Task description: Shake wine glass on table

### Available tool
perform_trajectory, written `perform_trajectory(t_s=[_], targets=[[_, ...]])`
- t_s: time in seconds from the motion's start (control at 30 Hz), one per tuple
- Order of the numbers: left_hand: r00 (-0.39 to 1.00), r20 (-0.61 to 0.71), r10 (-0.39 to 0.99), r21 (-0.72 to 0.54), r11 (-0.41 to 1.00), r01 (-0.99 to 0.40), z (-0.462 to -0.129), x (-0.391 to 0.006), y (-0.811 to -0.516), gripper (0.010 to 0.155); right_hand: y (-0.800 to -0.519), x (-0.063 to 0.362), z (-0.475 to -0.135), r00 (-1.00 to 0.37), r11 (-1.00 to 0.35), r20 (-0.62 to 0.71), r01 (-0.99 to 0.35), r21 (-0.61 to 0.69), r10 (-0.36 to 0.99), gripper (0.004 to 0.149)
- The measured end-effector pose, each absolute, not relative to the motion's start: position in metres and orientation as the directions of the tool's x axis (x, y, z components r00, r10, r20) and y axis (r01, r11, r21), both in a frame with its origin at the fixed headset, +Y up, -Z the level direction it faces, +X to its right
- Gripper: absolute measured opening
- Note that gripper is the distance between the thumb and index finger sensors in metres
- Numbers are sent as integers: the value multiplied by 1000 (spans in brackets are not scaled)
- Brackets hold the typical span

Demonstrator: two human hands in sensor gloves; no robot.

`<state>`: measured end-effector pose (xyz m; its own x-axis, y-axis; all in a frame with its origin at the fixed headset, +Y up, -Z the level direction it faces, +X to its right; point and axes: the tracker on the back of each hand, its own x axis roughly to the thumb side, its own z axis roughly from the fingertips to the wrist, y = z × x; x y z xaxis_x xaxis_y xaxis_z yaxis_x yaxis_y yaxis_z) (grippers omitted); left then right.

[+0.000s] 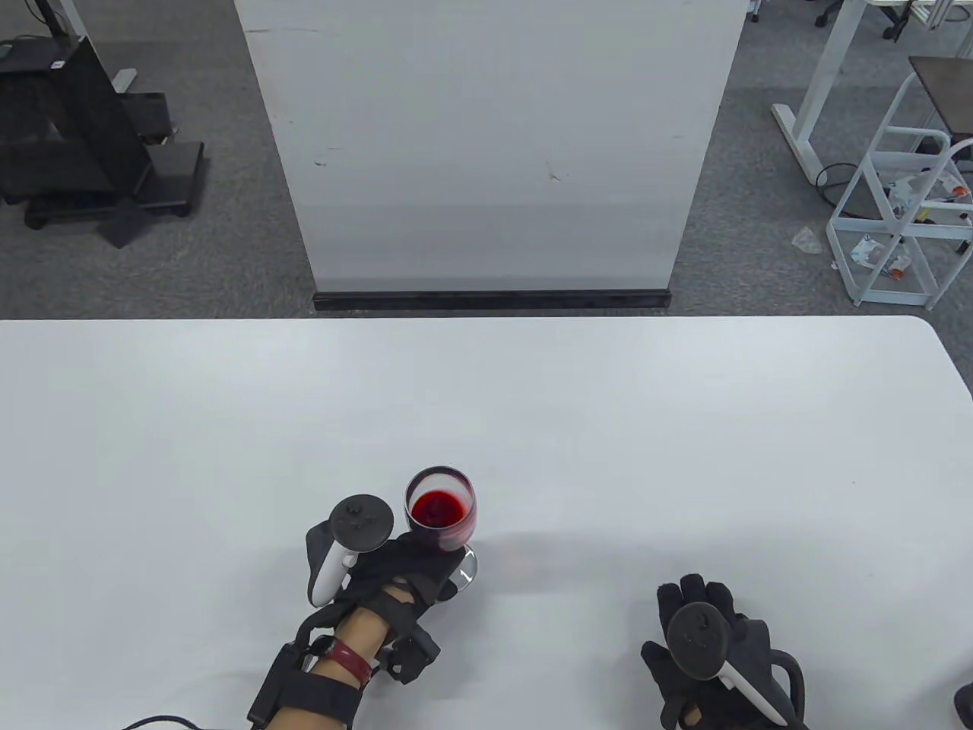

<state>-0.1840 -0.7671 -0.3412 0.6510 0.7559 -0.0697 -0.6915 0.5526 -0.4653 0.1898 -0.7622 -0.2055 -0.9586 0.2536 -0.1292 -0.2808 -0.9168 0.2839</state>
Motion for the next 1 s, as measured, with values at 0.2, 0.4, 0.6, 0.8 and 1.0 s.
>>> perform_trajectory(t_s=[0.2, 0.4, 0.6, 0.8, 1.0], targets=[[648, -77, 758, -450, 554, -701, -341, -185, -767, 56, -762, 190, -206, -959, -917, -130, -281, 284, 254, 75], [635, -89, 767, -420, 549, -723, -341, -186, -768, 58, -762, 190, -205, -958, -916, -128, -283, 284, 256, 75], [633, -114, 766, -360, 562, -745, -339, -188, -769, 58, -762, 190, -206, -957, -915, -130, -285, 284, 258, 75], [642, -108, 759, -360, 572, -737, -339, -189, -768, 58, -762, 190, -206, -956, -915, -129, -288, 284, 262, 75], [643, -78, 762, -435, 555, -710, -340, -187, -768, 59, -762, 191, -206, -956, -914, -129, -291, 282, 265, 75]])
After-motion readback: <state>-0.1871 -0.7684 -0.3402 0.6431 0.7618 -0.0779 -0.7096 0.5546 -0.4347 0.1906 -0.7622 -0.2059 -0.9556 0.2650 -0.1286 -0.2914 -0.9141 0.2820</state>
